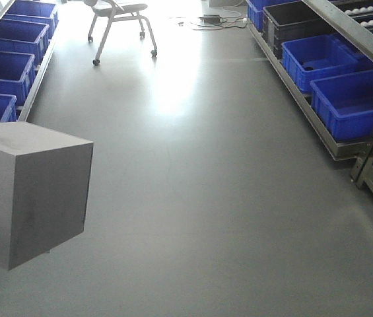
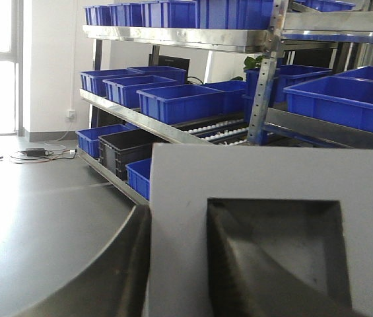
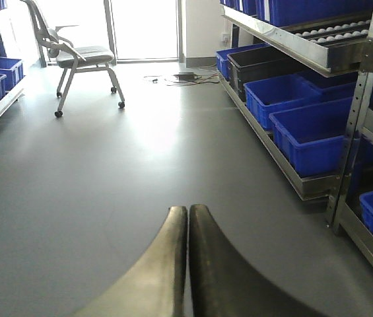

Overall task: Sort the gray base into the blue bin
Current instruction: 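Drive down the aisle between shelves of blue bins, then turn the base to face the open blue bins on the shelf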

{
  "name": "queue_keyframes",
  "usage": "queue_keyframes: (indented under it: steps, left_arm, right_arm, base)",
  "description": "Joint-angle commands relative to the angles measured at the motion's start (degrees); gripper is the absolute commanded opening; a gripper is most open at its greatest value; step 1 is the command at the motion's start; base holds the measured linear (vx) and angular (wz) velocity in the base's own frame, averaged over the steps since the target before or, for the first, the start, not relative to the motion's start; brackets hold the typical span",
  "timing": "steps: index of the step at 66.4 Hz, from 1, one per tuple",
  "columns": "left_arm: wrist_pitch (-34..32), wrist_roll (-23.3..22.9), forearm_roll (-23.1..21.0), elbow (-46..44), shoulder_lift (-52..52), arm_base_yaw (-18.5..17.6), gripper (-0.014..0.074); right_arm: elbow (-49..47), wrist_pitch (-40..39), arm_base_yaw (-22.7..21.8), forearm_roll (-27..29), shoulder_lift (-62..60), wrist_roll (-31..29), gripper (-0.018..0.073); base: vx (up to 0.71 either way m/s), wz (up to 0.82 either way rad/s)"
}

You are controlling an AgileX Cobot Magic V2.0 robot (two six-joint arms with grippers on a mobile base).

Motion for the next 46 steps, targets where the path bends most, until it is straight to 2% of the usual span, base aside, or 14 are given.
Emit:
queue_keyframes:
  steps: [1, 21, 46]
  left_arm:
    - [-6.3, -0.4, -0.7, -2.0, 0.2, -0.2, -0.0006]
    - [-6.3, -0.4, -0.7, -2.0, 0.2, -0.2, -0.0006]
    - [-6.3, -0.4, -0.7, -2.0, 0.2, -0.2, -0.0006]
  right_arm:
    - [0.1, -4.1, -0.1, -0.4, 1.0, -0.6, -0.0005]
    - [0.1, -4.1, -0.1, -0.4, 1.0, -0.6, -0.0005]
    - [0.1, -4.1, -0.1, -0.4, 1.0, -0.6, -0.0005]
  base:
    - [0.35, 0.05]
    - [0.33, 0.26]
    - [0.27, 0.75]
